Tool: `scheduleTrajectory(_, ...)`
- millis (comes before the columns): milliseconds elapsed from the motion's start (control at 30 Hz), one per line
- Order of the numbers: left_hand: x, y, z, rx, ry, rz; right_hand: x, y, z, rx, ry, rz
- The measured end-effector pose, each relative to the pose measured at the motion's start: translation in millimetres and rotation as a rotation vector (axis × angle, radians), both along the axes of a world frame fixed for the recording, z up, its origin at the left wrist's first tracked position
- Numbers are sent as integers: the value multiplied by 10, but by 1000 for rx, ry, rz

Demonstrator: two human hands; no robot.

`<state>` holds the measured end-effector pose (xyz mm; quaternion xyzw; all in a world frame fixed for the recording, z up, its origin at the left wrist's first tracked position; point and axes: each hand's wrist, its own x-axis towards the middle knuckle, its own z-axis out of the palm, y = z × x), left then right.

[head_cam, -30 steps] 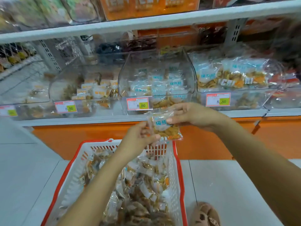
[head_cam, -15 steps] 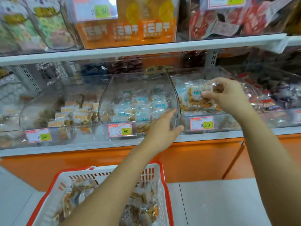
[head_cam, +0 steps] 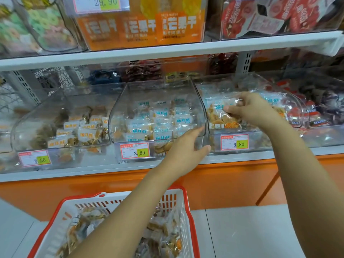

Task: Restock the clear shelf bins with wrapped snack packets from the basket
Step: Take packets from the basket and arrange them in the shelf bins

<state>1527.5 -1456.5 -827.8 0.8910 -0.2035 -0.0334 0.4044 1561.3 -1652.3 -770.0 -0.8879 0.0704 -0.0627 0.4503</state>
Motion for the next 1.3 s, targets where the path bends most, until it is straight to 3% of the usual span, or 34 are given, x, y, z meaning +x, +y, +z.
scheduleTrajectory(200, -23, -4, 20, -19, 20, 3, 28, -4, 48, -206, 42, 52)
scheduleTrajectory(400, -37, 6, 72, -44, 39, 18, 108, -17, -176, -200, -325, -228)
scheduleTrajectory(633, -31, -25, 100, -27, 47, 25, 145, -38, -406, -422, -485, -121)
scheduleTrajectory(733, -25, -46, 108, -27, 43, 25, 173, -84, -382, -489, -475, -88)
scheduleTrajectory(900, -4, -60, 77, -36, 31, 36, 124, -53, -264, -653, -419, 150)
scheduleTrajectory(1100, -243, 119, -61, -243, -47, 108, -219, 216, -534, -429, -731, -68)
scheduleTrajectory(1200, -422, 393, -223, -293, -99, 209, -523, 630, -750, -364, -780, 93)
scheduleTrajectory(1300, -556, 763, -627, -224, -7, 346, -751, 1035, -1099, -508, -676, 345)
